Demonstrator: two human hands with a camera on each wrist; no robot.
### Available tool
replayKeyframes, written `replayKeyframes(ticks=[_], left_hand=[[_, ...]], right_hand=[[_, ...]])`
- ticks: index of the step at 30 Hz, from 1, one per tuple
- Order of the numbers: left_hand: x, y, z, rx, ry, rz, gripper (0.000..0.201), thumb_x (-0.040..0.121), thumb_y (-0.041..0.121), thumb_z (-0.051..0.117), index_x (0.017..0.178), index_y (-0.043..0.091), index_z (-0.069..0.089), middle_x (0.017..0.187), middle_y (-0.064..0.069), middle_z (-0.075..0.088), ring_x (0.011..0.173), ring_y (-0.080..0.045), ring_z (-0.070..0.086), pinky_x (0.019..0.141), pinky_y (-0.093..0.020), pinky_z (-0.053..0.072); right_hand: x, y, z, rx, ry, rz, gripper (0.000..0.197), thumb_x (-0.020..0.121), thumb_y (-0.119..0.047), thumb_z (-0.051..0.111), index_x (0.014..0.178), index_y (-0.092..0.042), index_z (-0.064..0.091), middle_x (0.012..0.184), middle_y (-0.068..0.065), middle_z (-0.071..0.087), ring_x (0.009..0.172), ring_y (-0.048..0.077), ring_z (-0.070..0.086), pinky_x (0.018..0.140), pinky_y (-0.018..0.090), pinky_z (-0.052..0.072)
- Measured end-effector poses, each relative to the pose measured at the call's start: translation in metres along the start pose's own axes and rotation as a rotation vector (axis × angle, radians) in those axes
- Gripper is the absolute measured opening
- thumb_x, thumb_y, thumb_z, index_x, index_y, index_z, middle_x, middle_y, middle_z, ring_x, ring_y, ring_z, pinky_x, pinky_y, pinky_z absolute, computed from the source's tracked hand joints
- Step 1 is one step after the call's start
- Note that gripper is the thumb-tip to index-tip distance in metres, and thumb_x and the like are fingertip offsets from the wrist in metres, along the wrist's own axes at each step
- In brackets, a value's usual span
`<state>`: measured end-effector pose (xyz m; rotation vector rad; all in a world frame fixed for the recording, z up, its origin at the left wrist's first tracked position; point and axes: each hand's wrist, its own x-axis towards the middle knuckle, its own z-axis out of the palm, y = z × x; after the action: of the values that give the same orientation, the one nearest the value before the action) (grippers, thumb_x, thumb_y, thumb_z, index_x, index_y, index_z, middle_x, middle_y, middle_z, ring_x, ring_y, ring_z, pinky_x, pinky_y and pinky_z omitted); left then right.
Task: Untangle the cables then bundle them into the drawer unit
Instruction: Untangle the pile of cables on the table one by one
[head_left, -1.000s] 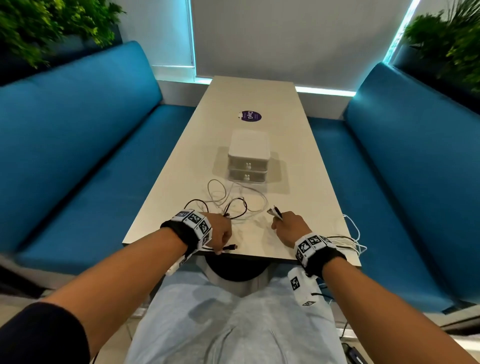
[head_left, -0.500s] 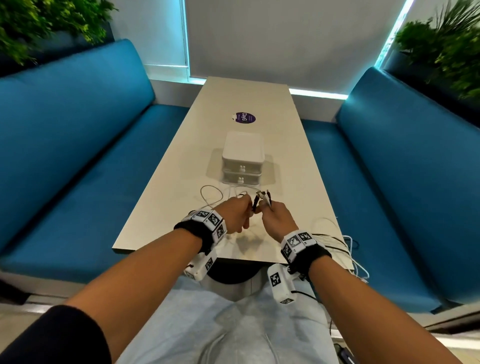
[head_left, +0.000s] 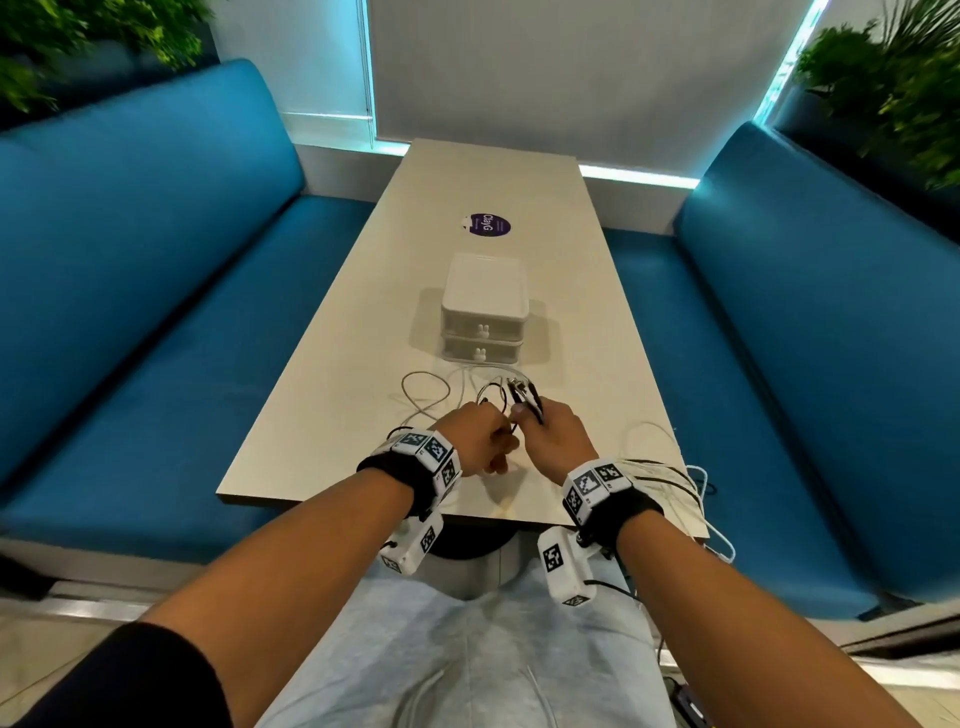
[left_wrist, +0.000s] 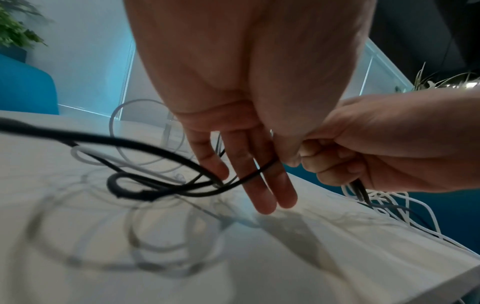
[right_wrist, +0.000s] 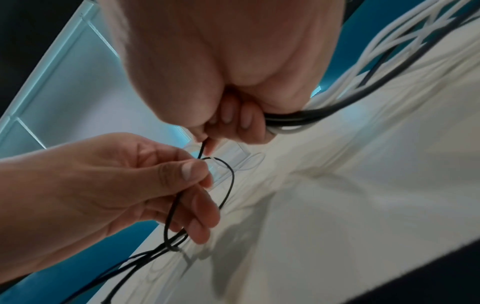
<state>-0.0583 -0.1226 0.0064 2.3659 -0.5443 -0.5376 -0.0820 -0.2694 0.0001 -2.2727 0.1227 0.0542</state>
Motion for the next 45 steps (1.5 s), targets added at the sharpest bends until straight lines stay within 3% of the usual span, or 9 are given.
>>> replayKeyframes(ticks=[7,12,16,21,26,28,34,41,45], left_hand=[[0.001,-0.009,0.003,0.089,-0.008,0.006,0.030,0.099,0.029,0.053,0.074,0.016,0.063,0.066,-0.002,0.070,0.054,-0.016,0.063,0.065,-0.031,0.054],[0.001,-0.028,-0.005,0.326,0.011,0.016,0.023,0.098,0.029,0.047,0.080,0.025,0.061,0.076,0.005,0.065,0.080,-0.023,0.063,0.074,-0.031,0.048],[0.003,-0.022,0.010,0.493,0.017,0.065,0.027,0.101,0.035,0.042,0.103,0.023,0.067,0.102,-0.006,0.069,0.095,-0.029,0.062,0.081,-0.034,0.048],[0.009,-0.014,0.024,0.661,0.031,0.085,0.027,0.102,0.032,0.043,0.106,0.019,0.066,0.105,-0.013,0.067,0.098,-0.036,0.062,0.072,-0.032,0.040],[0.010,-0.006,0.029,0.768,0.033,0.115,0.027,0.101,0.029,0.042,0.107,0.019,0.066,0.105,-0.011,0.066,0.094,-0.034,0.064,0.072,-0.032,0.040],[0.010,-0.003,0.032,0.804,0.039,0.128,0.029,0.104,0.029,0.038,0.113,0.017,0.063,0.109,-0.012,0.066,0.096,-0.034,0.064,0.073,-0.033,0.039],[0.009,-0.014,0.010,0.729,0.060,0.130,0.032,0.102,0.040,0.045,0.111,0.018,0.067,0.107,-0.011,0.070,0.101,-0.033,0.064,0.082,-0.033,0.043],[0.002,-0.022,-0.008,0.779,0.051,0.131,0.027,0.105,0.037,0.041,0.101,0.021,0.063,0.107,-0.002,0.070,0.101,-0.027,0.063,0.076,-0.032,0.030],[0.010,-0.009,0.011,0.802,0.069,0.133,0.029,0.106,0.035,0.038,0.103,0.018,0.062,0.101,-0.009,0.070,0.098,-0.031,0.065,0.079,-0.034,0.038]], right_hand=[[0.009,0.025,-0.014,-0.231,0.012,0.056,0.028,0.101,-0.026,0.044,0.102,-0.005,0.062,0.102,0.020,0.068,0.096,0.039,0.061,0.077,0.037,0.044],[0.013,0.054,-0.045,-0.200,0.115,0.244,0.031,0.103,-0.026,0.039,0.108,-0.002,0.058,0.105,0.023,0.065,0.096,0.040,0.060,0.071,0.033,0.040],[0.011,0.043,-0.046,-0.070,0.099,0.199,0.033,0.104,-0.030,0.033,0.108,-0.005,0.054,0.099,0.018,0.065,0.087,0.033,0.061,0.072,0.036,0.045],[0.008,0.028,-0.036,0.219,-0.016,0.061,0.026,0.105,-0.030,0.031,0.095,-0.017,0.051,0.082,0.006,0.073,0.081,0.023,0.071,0.083,0.040,0.056],[0.001,0.000,-0.029,0.497,-0.166,0.083,0.022,0.105,-0.025,0.036,0.088,-0.013,0.043,0.060,0.006,0.046,0.049,0.022,0.052,0.050,0.031,0.046],[0.001,-0.006,-0.022,0.338,-0.245,0.031,0.024,0.102,-0.027,0.041,0.082,-0.016,0.048,0.060,0.002,0.044,0.048,0.015,0.040,0.049,0.028,0.034],[0.008,0.010,-0.015,-0.307,-0.249,-0.077,0.027,0.099,-0.033,0.043,0.101,-0.013,0.061,0.107,0.014,0.066,0.100,0.033,0.059,0.082,0.038,0.045],[0.017,0.049,-0.046,-0.408,0.029,0.180,0.029,0.101,-0.025,0.040,0.110,-0.003,0.056,0.110,0.022,0.064,0.100,0.039,0.059,0.074,0.034,0.040],[0.016,0.041,-0.034,-0.389,0.055,0.151,0.032,0.101,-0.031,0.038,0.111,-0.006,0.055,0.111,0.023,0.062,0.102,0.041,0.058,0.075,0.037,0.041]])
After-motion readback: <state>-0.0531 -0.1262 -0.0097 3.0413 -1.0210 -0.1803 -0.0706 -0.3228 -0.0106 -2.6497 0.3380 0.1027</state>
